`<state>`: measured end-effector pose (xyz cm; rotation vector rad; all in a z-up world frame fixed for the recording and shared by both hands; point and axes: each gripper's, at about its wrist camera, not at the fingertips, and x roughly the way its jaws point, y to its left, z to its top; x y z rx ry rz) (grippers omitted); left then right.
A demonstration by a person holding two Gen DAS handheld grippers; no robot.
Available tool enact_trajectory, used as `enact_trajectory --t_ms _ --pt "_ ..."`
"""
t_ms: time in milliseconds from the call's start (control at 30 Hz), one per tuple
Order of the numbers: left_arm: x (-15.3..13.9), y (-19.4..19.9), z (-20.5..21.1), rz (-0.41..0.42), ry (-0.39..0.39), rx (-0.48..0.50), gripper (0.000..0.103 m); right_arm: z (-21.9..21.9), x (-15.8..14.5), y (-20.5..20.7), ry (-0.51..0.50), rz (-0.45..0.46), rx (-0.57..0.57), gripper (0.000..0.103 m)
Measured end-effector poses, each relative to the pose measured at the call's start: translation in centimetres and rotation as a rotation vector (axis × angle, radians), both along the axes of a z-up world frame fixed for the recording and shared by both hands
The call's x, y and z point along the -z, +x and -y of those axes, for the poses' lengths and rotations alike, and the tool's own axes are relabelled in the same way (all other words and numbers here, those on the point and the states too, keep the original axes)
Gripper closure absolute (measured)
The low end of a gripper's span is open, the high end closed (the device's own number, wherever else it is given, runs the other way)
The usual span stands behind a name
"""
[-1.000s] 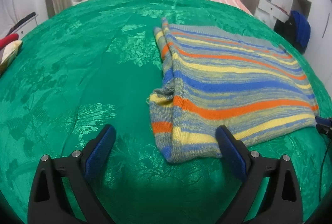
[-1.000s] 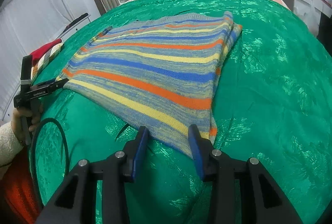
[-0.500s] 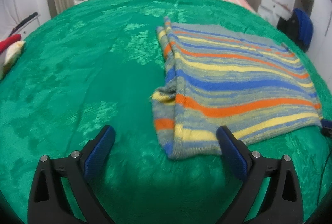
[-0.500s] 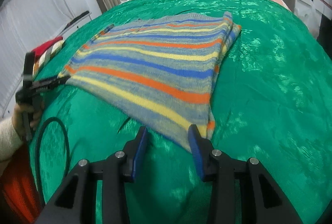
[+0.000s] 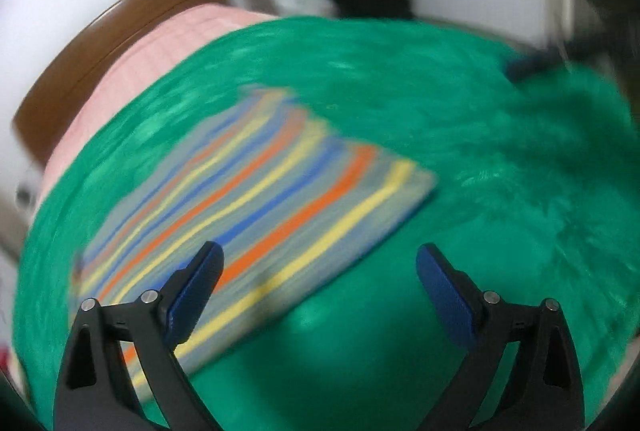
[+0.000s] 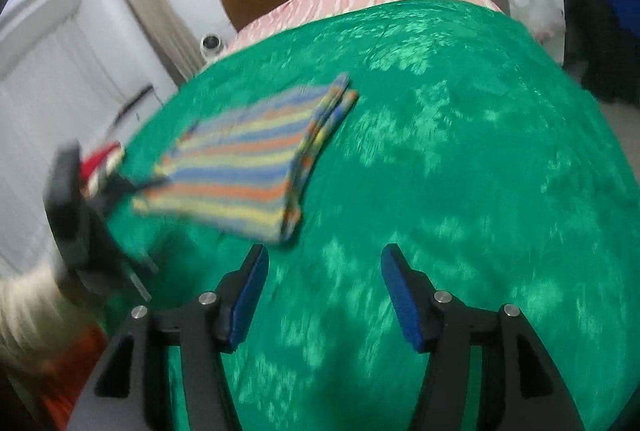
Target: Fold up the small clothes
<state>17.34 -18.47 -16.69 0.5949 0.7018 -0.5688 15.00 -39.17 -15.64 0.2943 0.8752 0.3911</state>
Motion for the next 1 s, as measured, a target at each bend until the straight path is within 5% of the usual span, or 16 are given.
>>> enact_trajectory --t_ms 33,133,167,200,367,433,500,533,767,1000 --pt "1.3 0.8 2.0 -0.008 0.039 0.002 0.020 0.4 -0.1 1.5 0.032 -0.014 -0.007 0.044" --pt "2.7 2.2 4.9 -0.027 0.021 -0.015 0.064 0.9 0.0 6.2 0.134 -0.061 -0.032 0.042" --pt "2.9 2.4 5.3 -0.011 0.037 -0.033 0.091 1.0 0.5 8.0 0.177 -0.093 -0.041 0.041" --pt "3.0 2.4 5.6 0.015 0.055 -0.050 0.095 0.9 1.3 10.4 0.227 -0.137 -0.046 0.041" --pt "1.2 1.9 3.0 0.008 -0.092 -0.066 0.099 -1.2 6.5 20.5 0.349 -0.347 -0.060 0.035" --pt "0.4 2.2 1.6 -0.017 -0.175 -0.086 0.099 -2.4 7.8 23.6 0.411 -0.361 -0.022 0.035" --pt "-0.5 2.7 -0.1 -0.046 -0.260 -0.125 0.099 -4.1 7.5 25.6 0.386 -0.337 -0.034 0.061" --pt "-1.0 3.0 -1.5 -0.066 -0.314 -0.153 0.099 -5.0 7.0 26.3 0.337 -0.330 -0.043 0.093" --pt "-4.7 3.4 -14.9 -0.119 -0.640 -0.382 0.099 -13.8 -1.5 26.6 0.179 -0.176 -0.195 0.093" --pt "-2.7 2.2 -26.9 -0.158 -0.710 -0.624 0.099 -30.3 -2.6 27.3 0.175 -0.178 -0.358 0.093"
